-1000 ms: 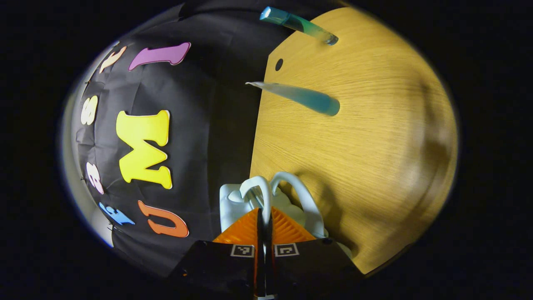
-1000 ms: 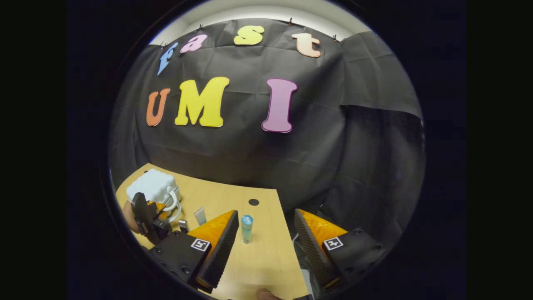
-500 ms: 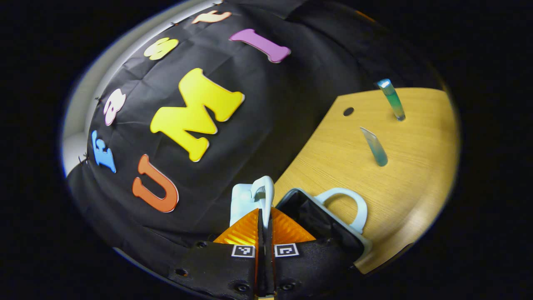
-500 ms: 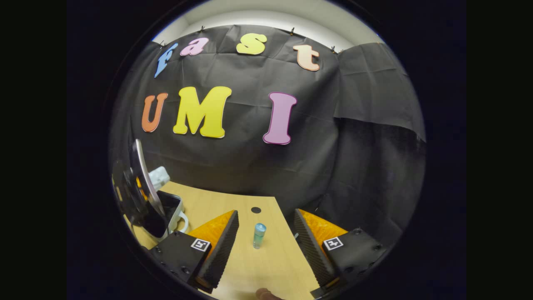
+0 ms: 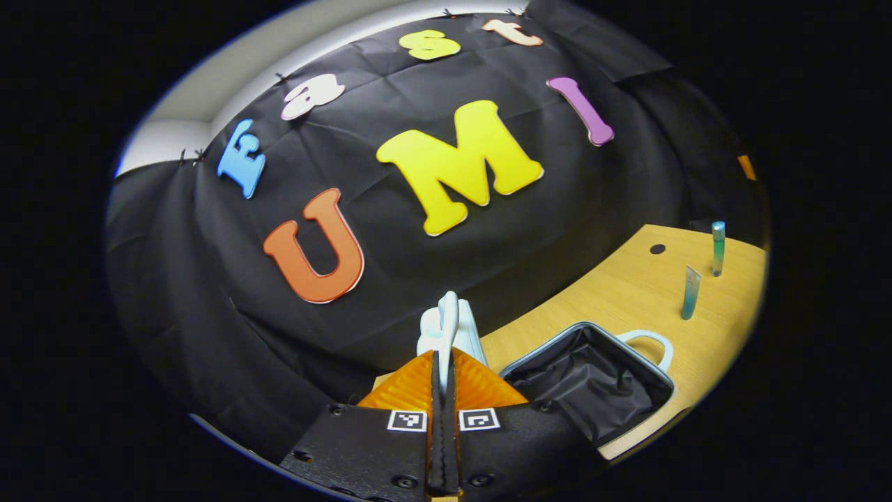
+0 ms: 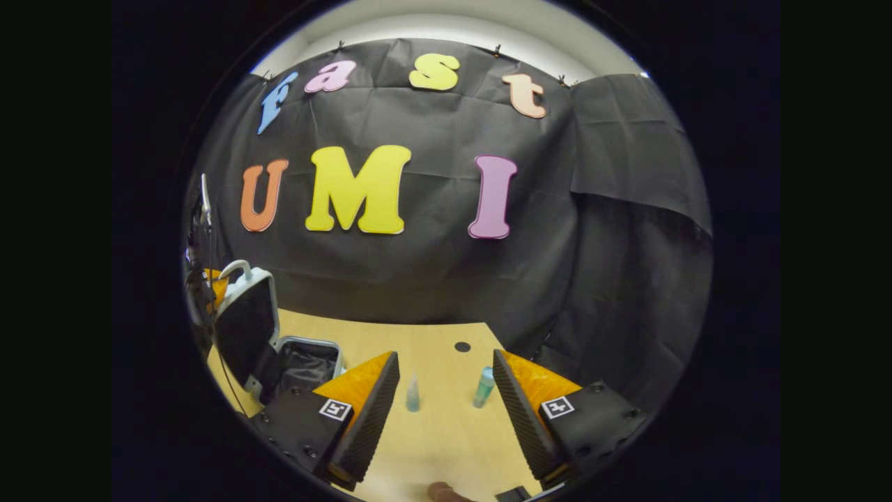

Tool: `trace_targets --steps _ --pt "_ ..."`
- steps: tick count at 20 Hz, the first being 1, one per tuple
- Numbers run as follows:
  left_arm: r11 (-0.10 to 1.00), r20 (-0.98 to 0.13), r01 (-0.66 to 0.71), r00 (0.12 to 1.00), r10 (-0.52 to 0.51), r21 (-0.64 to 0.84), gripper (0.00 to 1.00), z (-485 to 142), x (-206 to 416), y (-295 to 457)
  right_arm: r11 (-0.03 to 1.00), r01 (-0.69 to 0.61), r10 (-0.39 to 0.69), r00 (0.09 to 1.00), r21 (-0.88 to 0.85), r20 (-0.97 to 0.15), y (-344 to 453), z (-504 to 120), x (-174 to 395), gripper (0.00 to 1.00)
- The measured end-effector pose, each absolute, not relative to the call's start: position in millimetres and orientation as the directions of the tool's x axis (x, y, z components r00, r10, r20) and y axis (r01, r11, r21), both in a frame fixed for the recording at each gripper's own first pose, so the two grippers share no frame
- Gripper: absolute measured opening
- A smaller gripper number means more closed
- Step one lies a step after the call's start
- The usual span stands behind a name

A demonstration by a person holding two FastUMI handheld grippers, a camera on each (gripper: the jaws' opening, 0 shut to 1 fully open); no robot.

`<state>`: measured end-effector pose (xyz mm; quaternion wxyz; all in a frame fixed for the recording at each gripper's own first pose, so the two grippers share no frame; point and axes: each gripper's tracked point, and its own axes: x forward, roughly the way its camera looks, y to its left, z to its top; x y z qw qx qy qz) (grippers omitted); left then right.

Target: First open the suitcase, pack the skin care products into it, and then close the suitcase.

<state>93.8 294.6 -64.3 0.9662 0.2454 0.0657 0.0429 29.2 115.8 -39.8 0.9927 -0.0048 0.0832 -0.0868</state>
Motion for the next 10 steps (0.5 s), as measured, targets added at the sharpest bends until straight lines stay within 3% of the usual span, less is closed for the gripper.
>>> trace_targets --steps 5,10 --pt "0.897 -0.121 -0.093 0.98 0.16 0.431 0.02 -79.7 96.9 375.1 0.988 0.141 -0.15 0.972 -0.061 -0.182 156.1 -37.4 23.6 0.8" --pt "0.939 -0.22 -0.136 0.952 0.212 0.315 0.02 -128.6 108.2 453.0 0.987 0.115 -0.134 0.976 -0.115 -0.17 178.2 -29.4 20.0 0.8"
